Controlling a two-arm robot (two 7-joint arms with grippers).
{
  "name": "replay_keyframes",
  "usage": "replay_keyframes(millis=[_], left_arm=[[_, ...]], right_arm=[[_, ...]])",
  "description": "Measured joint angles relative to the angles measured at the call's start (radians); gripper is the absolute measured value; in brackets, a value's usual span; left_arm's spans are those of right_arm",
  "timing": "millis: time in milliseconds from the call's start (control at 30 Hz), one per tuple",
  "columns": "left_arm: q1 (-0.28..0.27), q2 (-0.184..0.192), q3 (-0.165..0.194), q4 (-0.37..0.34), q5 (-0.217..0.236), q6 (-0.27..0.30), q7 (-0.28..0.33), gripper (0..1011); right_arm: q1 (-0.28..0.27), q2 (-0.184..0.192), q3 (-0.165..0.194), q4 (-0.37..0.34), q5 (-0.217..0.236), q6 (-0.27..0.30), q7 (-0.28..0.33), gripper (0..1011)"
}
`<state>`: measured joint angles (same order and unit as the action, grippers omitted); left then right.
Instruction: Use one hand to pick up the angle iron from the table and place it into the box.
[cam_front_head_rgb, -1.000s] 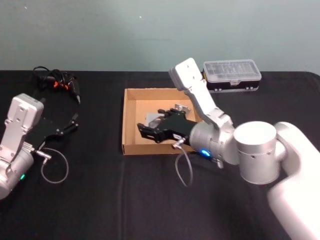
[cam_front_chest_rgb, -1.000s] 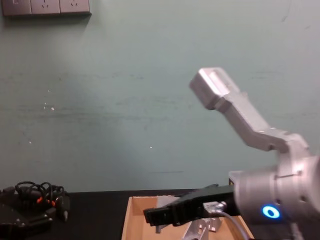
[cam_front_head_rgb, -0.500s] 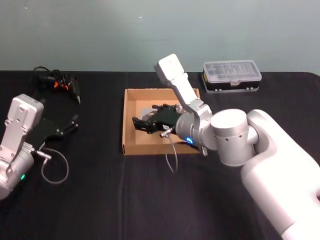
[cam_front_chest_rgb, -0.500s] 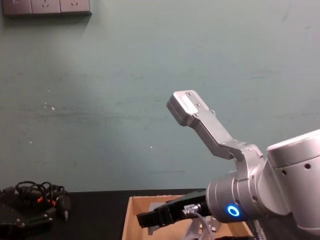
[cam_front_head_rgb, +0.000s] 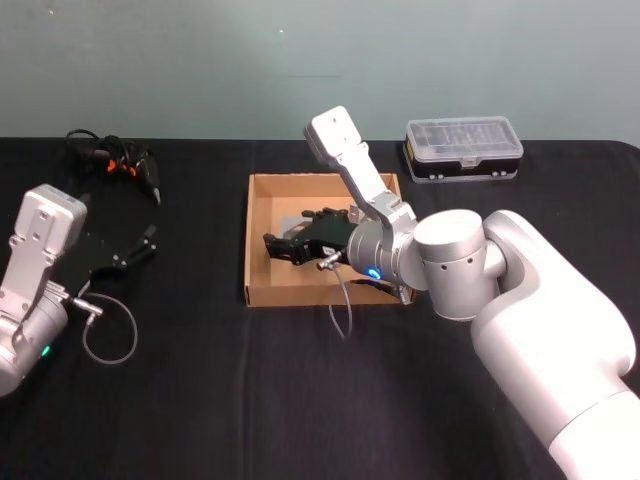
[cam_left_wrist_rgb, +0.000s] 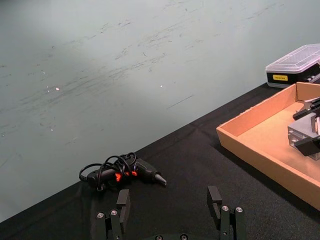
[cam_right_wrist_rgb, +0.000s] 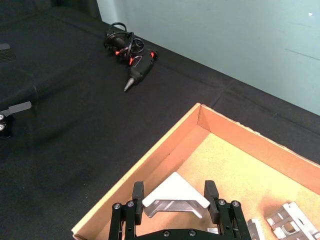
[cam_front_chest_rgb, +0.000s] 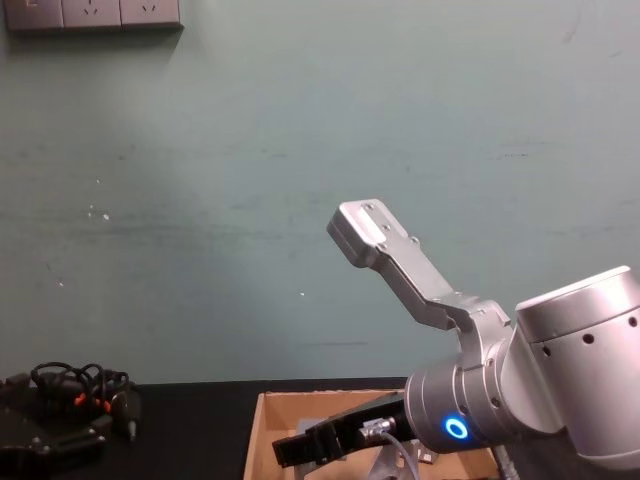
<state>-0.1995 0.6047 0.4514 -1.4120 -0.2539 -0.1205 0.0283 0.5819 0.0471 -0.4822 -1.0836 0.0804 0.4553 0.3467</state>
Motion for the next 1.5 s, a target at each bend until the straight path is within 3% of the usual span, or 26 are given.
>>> replay_keyframes(millis=[600, 933, 1267, 1500], left_arm=[[0.000, 0.000, 0.000, 0.000, 0.000, 0.000, 0.000, 1011], [0.000, 0.000, 0.000, 0.000, 0.000, 0.000, 0.000, 1011], [0.000, 0.000, 0.000, 0.000, 0.000, 0.000, 0.000, 1012], [0.000, 0.000, 0.000, 0.000, 0.000, 0.000, 0.000, 1011]], right_arm=[[0.038, -0.023, -0.006, 0.092, -0.011, -0.013, 0.023, 747], [0.038, -0.022, -0.006, 0.091, -0.011, -0.014, 0.024, 750], [0.036, -0.022, -0.005, 0.088, -0.010, -0.013, 0.023, 990], [0.036, -0.021, -0.005, 0.087, -0.010, -0.013, 0.021, 1004]])
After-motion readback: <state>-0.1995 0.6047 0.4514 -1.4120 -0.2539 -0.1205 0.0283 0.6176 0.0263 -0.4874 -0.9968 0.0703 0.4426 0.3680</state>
